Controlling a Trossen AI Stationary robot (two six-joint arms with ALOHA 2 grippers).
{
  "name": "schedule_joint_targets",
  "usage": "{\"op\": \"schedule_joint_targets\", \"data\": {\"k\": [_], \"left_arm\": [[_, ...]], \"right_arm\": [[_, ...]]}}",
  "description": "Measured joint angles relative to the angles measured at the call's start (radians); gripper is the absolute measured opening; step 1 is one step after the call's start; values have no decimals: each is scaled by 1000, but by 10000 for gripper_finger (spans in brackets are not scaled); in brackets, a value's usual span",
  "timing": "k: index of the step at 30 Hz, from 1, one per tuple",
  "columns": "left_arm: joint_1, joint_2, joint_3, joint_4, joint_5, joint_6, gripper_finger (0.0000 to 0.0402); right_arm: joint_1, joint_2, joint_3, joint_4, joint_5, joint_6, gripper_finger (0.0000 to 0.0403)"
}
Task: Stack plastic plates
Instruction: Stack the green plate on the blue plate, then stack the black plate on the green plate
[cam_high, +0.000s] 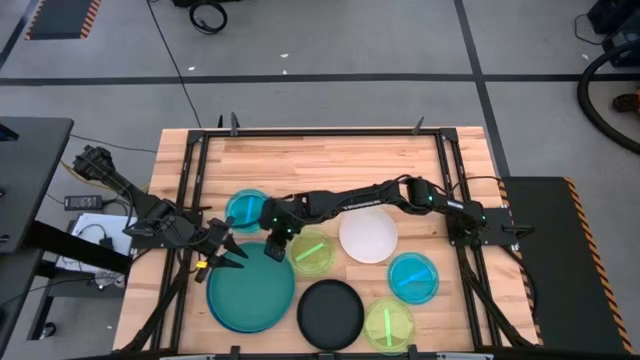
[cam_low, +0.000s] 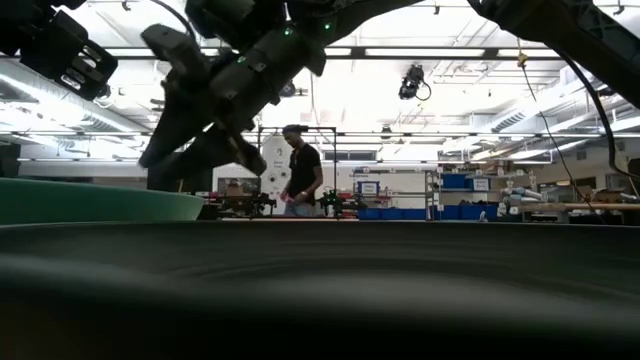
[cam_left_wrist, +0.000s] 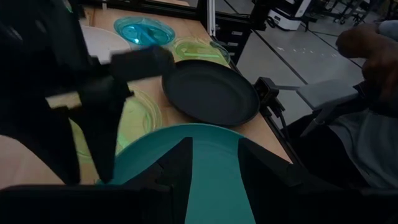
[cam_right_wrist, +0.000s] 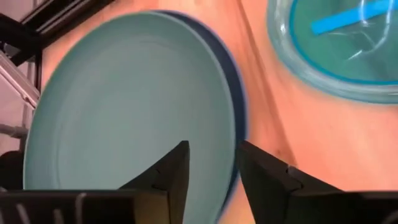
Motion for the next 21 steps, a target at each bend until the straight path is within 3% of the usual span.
{"op": "schedule_joint_targets", "data": {"k": [5,11,21], "left_arm": [[0,0,0,-7,0,-26,137],[0,0,0,-60,0,-86,137],[0,0,0,-83,-3,-107,137]], "right_arm": [[-13,-62,0,-103,12,-94,147],[-7,-114,0,-236,149,-208,147],[25,-130,0,-294,285,-384,142]]}}
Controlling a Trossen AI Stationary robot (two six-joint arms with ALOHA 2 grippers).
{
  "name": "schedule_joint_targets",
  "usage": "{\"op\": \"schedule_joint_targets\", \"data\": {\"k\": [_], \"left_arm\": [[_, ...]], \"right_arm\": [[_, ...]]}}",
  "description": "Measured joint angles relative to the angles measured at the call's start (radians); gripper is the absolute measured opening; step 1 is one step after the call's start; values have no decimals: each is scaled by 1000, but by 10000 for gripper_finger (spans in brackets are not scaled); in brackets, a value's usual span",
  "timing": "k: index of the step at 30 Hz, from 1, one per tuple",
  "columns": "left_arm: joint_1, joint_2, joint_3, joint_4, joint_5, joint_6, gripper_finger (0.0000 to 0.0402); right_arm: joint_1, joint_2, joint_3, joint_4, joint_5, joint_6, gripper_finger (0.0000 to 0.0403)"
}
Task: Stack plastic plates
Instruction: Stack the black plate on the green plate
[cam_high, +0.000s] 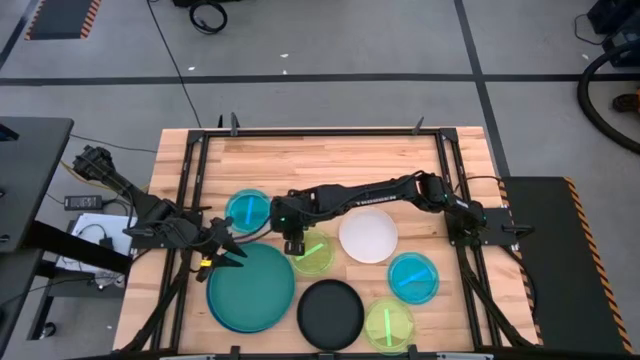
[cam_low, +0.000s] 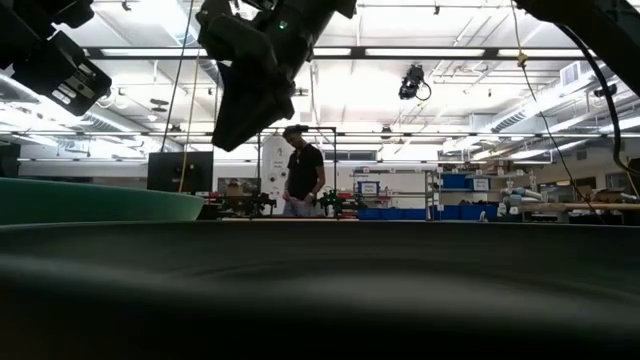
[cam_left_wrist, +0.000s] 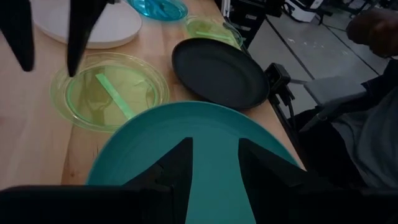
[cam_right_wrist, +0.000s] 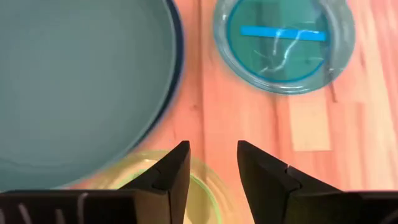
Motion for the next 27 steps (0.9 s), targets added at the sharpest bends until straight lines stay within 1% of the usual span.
{"op": "schedule_joint_targets", "data": {"k": [4,11,12,16,21,27], "left_arm": [[0,0,0,-2,0,-6,137],[0,0,0,-35,-1,-27,137],[0,0,0,-43,-1,-30,137],[0,0,0,-46,-1,-28,137],[0,0,0,-46,-3,-26,137],[0,0,0,-46,-5,-26,137]], "right_arm": [[7,-2,0,-7,15,-4,135],[62,-9,0,-32,27,-29,127],[70,-11,0,-38,15,-28,127],[105,-31,0,-52,-102,-26,126],[156,-29,-5,-141,-150,-55,126],[193,-28,-37,-133,-258,-54,126]]}}
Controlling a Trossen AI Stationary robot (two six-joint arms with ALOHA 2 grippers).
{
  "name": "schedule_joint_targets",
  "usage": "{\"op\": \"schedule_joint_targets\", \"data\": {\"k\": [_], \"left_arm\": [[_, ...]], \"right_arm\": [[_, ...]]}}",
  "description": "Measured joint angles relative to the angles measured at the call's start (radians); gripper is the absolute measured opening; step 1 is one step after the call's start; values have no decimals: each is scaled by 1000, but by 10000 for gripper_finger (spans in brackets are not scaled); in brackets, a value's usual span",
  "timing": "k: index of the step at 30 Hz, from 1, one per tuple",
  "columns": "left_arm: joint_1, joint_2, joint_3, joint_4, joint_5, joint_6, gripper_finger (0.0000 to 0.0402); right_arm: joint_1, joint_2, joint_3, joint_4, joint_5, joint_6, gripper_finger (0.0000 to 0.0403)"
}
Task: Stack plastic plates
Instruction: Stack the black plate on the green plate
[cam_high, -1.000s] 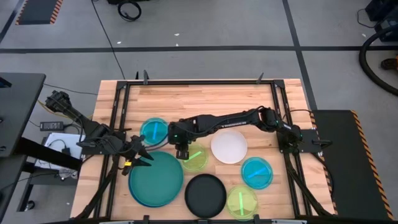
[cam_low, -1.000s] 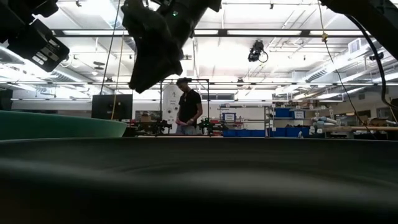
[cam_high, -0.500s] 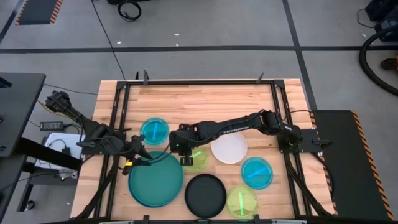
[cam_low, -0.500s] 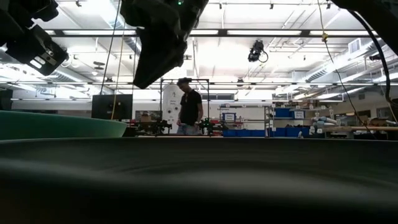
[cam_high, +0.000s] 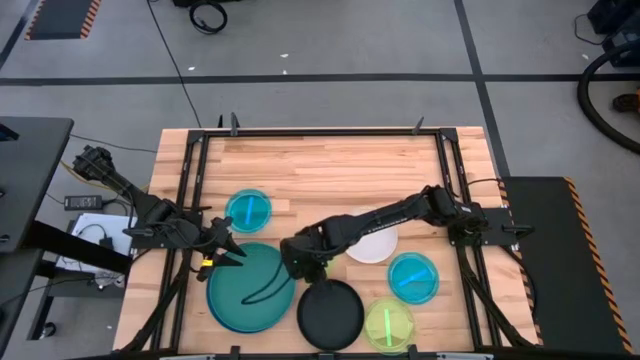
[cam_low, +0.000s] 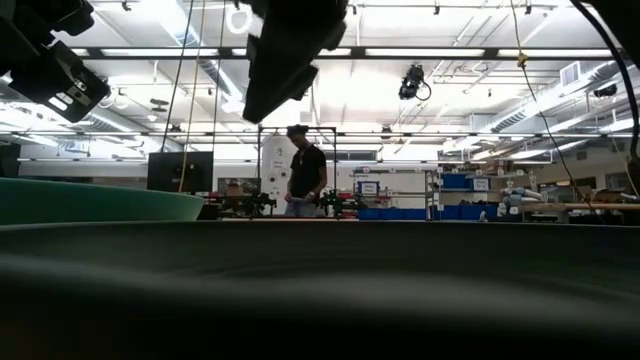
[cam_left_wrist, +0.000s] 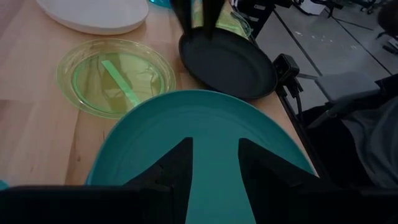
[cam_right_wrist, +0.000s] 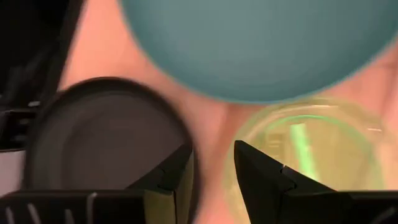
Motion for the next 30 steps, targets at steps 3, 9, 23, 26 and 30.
{"op": "schedule_joint_targets", "data": {"k": [3,9,23,26,30], "left_arm": [[0,0,0,0,0,2,137],[0,0,0,0,0,17,137],[0,0,0,10,-155,-117,137],[0,0,0,22,-183,-149,137],[0,1,0,23,-222,-156,137]], "right_arm": [[8,0,-24,-4,-6,19,126],[2,0,-81,-12,-1,37,124],[14,-32,-145,-149,98,20,98],[14,-77,-229,-114,99,17,96],[12,-170,-369,-11,106,24,96]]}}
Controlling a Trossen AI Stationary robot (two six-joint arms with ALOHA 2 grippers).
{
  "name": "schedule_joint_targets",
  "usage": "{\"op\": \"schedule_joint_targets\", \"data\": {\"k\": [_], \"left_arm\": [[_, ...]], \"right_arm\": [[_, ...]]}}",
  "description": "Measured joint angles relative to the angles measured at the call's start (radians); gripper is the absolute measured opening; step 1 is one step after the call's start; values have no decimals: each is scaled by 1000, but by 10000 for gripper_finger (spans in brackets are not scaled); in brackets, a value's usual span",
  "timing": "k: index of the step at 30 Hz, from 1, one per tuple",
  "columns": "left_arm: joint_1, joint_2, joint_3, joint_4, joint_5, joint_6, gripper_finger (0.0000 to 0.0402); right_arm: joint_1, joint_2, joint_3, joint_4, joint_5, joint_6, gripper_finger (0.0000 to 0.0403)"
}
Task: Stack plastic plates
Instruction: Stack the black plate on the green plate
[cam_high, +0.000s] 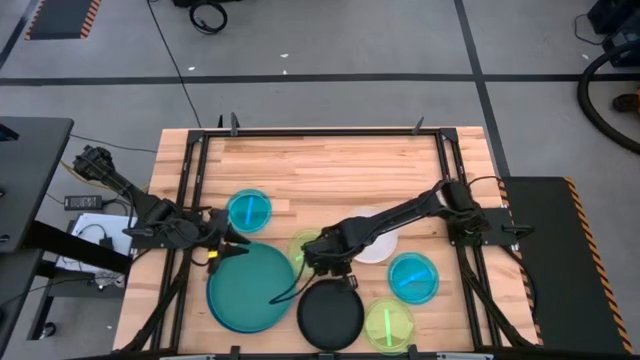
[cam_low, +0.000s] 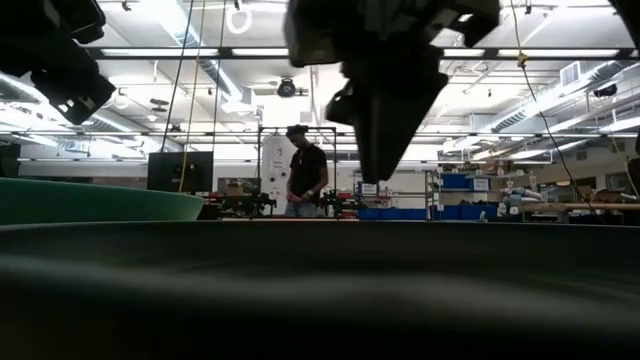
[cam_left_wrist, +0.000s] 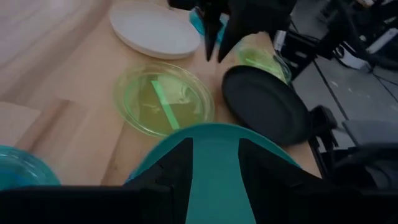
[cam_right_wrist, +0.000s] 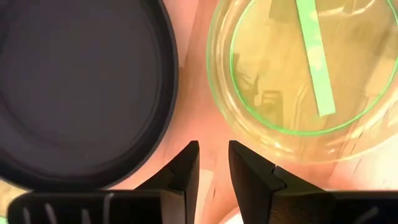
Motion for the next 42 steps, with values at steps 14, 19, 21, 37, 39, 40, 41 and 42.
{"op": "schedule_joint_targets", "data": {"k": [14,19,21,37,39,40,41,42], "left_arm": [[1,0,0,6,-176,-23,137],[1,0,0,6,-176,-91,137],[1,1,0,6,-176,-105,137],[1,115,-1,26,-179,-112,137],[1,120,-1,27,-180,-112,137],[1,122,-1,27,-180,-107,137],[1,122,-1,23,-179,-101,137],[1,122,-1,26,-180,-91,137]], "right_arm": [[4,-177,-269,127,-36,91,97],[3,-186,-272,57,-23,82,113],[3,-187,-272,55,-4,81,123],[45,-238,-346,86,42,181,172],[60,-258,-366,94,79,220,172],[66,-266,-373,90,101,239,172],[71,-276,-382,94,120,255,172],[76,-287,-391,96,138,271,172]]}}
